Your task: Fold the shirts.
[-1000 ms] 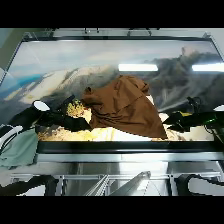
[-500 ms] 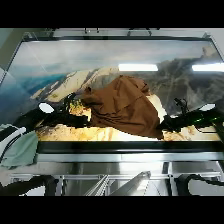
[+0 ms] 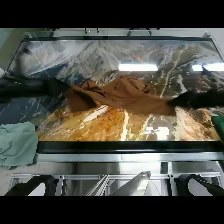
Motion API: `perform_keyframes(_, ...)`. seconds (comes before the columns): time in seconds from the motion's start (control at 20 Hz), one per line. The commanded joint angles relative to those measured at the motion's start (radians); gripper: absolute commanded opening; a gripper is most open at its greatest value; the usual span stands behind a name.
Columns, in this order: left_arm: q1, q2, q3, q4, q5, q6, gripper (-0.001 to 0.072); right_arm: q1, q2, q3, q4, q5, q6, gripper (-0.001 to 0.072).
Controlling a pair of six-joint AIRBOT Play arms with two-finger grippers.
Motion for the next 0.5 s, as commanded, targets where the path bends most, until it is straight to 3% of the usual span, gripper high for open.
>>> perform_keyframes(0.0, 0.258, 0.284, 0.216, -0.003, -0.077, -0.021, 0.002, -0.127, 0.287, 0.214, 0.219, -0.098, 0.072, 0.0021)
perform_keyframes(0.1, 0.39, 0.402, 0.294, -0.002, -0.069, -0.02, 0.0021, -0.174, 0.414, 0.309, 0.274, -0.21, 0.072, 0.0021)
perform_keyframes(0.2, 0.421, 0.465, 0.347, -0.003, -0.03, -0.018, 0.0022, -0.178, 0.51, 0.368, 0.287, -0.293, 0.071, 0.0022)
perform_keyframes(0.25, 0.403, 0.474, 0.376, 0.011, -0.014, -0.006, 0.0022, -0.178, 0.547, 0.386, 0.287, -0.338, 0.059, 0.0021)
perform_keyframes(0.45, 0.217, 0.425, 0.538, 0.365, -0.037, -0.042, 0.0022, -0.178, 0.582, 0.398, 0.274, -0.407, 0.011, 0.0021)
